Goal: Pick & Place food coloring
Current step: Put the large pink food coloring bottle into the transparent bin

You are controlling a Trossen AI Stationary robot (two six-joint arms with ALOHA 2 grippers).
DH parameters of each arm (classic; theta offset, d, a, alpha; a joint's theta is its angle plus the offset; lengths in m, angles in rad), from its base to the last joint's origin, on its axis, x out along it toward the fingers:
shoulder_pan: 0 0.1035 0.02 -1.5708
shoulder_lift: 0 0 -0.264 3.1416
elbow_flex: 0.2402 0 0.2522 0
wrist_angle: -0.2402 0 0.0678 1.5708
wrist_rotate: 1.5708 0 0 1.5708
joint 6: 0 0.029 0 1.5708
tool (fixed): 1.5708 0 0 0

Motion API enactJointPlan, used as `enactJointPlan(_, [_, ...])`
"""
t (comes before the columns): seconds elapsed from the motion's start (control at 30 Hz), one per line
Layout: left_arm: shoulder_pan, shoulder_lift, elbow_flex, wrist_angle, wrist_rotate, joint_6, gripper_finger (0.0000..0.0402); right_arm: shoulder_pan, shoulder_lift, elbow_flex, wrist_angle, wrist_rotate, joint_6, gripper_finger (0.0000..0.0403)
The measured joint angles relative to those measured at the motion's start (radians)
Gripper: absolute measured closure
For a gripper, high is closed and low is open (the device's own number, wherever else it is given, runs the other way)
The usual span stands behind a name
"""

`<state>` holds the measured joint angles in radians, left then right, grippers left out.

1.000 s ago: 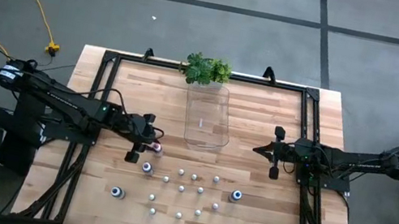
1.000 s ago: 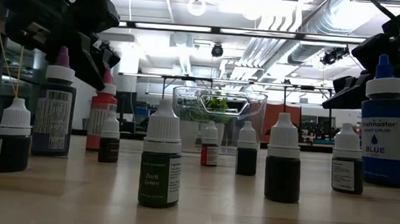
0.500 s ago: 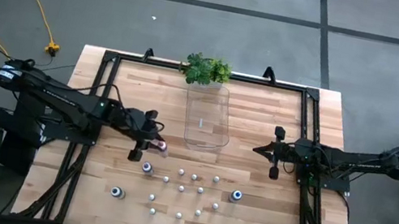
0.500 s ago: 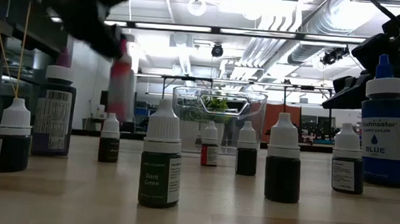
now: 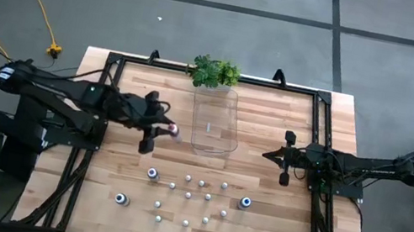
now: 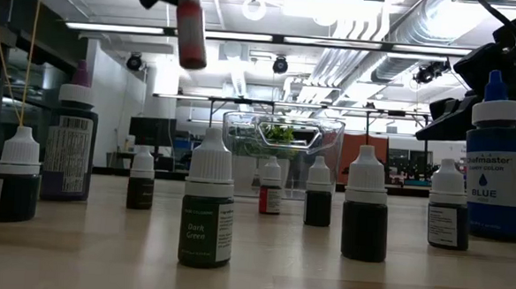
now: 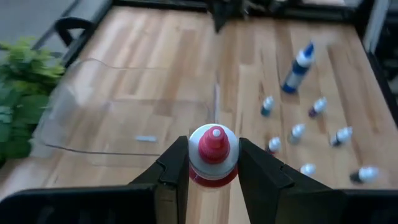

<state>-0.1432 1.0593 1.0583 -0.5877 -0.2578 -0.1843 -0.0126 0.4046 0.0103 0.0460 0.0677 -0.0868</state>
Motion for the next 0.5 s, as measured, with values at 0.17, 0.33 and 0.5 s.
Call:
enactJointPlan(0.17, [0.02, 0.035, 0.076, -0.046, -0.092, -0.086, 0.0305, 0.0, 0.0, 0.0, 0.0, 0.0, 0.0, 0.0402])
enactJointPlan(0.33, [0.104, 0.134, 0.156, -0.117, -0.166, -0.161, 0.0305, 0.0, 0.0, 0.0, 0.0, 0.0, 0.0, 0.0402])
enactJointPlan(0.5, [0.183, 0.26, 0.231, -0.112, -0.142, -0.153, 0.0305, 0.0, 0.0, 0.0, 0.0, 0.0, 0.0, 0.0402])
